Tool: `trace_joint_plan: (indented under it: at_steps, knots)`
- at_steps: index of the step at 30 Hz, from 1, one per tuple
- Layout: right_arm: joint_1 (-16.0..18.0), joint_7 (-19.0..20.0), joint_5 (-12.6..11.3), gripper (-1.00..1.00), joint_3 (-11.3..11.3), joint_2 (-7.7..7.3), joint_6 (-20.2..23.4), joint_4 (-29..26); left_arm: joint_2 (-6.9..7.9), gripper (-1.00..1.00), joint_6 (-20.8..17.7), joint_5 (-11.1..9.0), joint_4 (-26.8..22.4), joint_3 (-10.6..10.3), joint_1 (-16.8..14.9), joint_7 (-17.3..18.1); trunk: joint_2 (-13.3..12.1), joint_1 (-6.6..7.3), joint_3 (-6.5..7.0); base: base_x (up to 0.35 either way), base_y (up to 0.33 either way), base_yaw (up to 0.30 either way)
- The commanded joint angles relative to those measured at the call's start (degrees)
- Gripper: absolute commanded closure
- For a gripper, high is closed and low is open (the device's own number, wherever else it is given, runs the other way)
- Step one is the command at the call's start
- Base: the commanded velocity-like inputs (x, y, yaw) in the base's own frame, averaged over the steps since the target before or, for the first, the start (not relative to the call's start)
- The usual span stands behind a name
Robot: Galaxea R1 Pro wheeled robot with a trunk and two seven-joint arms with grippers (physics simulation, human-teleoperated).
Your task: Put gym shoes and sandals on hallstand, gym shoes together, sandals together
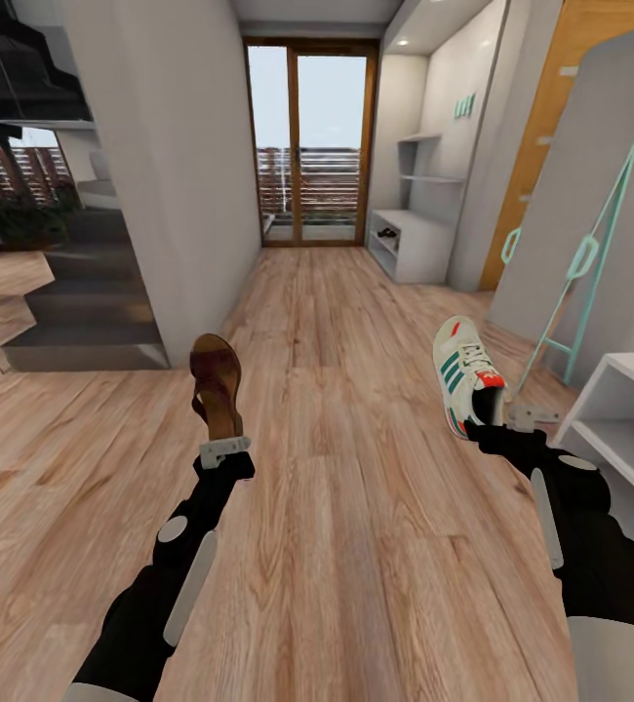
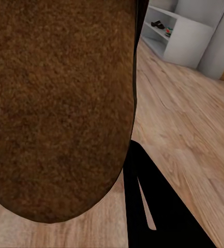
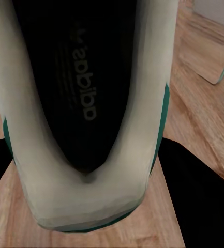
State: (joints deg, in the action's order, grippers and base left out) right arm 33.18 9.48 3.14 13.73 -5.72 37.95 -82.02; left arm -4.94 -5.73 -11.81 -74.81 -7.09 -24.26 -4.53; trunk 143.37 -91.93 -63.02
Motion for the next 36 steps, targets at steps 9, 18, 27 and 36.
trace_joint_plan:
  at_steps: [9,18,27,36]
  knots:
    - [0.0,0.4,0.3,1.0,0.1,0.0,0.3,-0.1,0.02,1.0,-0.3,-0.3,-0.1,-0.1,0.0,-0.4,0.0,-0.02,-0.05,0.346,0.0,0.0]
    - [0.0,0.4,0.3,1.0,0.1,0.01,0.3,-0.1,0.02,1.0,-0.3,-0.3,-0.1,-0.1,0.0,-0.4,0.0,-0.02,-0.05,0.346,0.0,0.0]
    - [0.0,0.4,0.3,1.0,0.1,0.01,0.3,-0.1,0.02,1.0,-0.3,-0.3,-0.1,-0.1,0.0,-0.4,0.0,-0.02,-0.05,0.345,0.0,0.0]
    - [0.0,0.4,0.3,1.0,0.1,0.01,0.3,-0.1,0.02,1.0,-0.3,-0.3,-0.1,-0.1,0.0,-0.4,0.0,-0.02,-0.05,0.346,0.0,0.0]
